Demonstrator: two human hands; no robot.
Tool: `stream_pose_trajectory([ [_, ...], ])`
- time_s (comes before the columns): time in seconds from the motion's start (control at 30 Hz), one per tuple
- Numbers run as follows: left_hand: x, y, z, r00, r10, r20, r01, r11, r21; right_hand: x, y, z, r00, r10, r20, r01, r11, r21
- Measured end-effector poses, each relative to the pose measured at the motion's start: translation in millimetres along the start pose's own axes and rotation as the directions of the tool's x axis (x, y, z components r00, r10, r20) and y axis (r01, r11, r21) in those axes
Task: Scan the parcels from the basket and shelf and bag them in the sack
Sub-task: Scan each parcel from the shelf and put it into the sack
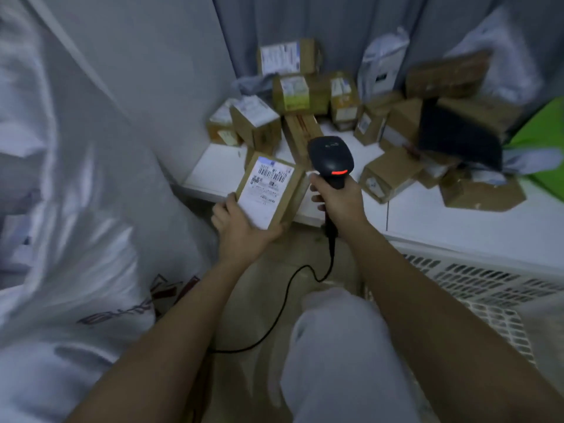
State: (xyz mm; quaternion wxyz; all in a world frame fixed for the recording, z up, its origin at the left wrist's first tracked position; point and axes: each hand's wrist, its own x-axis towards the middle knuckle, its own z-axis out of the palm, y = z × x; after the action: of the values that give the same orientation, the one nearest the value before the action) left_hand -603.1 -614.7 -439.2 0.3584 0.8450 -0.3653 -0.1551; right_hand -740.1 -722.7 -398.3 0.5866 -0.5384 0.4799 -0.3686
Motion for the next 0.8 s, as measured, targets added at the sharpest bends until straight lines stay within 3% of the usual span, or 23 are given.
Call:
stream_pose_trajectory([
  [0.2,-14,62,-67,0.993,0.061,-0.103,-0.082,0.974,-0.213,-46,-77,29,0.988,-0.125,-0.094,0.14,0.975,0.172],
  [0.37,-38,82,-112,0.969,0.214,-0.126,-0.243,0.921,-0.305,-78,-110,33,0.985,-0.123,-0.12,0.158,0.924,0.35],
  [0.53,-37,89,-161,0.982,0.186,-0.031,-0.178,0.862,-0.474,-101,-128,28,0.99,-0.118,-0.082,0.141,0.901,0.411],
  [0.63,-48,93,-186,0.968,0.233,0.098,-0.138,0.812,-0.567,-116,-136,28,0.987,-0.154,-0.042,0.156,0.884,0.44],
  [0.7,-53,92,-199,0.955,0.239,0.177,-0.087,0.792,-0.604,-124,-142,29,0.985,-0.174,-0.021,0.166,0.892,0.421],
  [0.8,-55,87,-217,0.965,0.2,0.172,-0.045,0.766,-0.642,-134,-155,31,0.982,-0.19,0.016,0.173,0.923,0.343],
])
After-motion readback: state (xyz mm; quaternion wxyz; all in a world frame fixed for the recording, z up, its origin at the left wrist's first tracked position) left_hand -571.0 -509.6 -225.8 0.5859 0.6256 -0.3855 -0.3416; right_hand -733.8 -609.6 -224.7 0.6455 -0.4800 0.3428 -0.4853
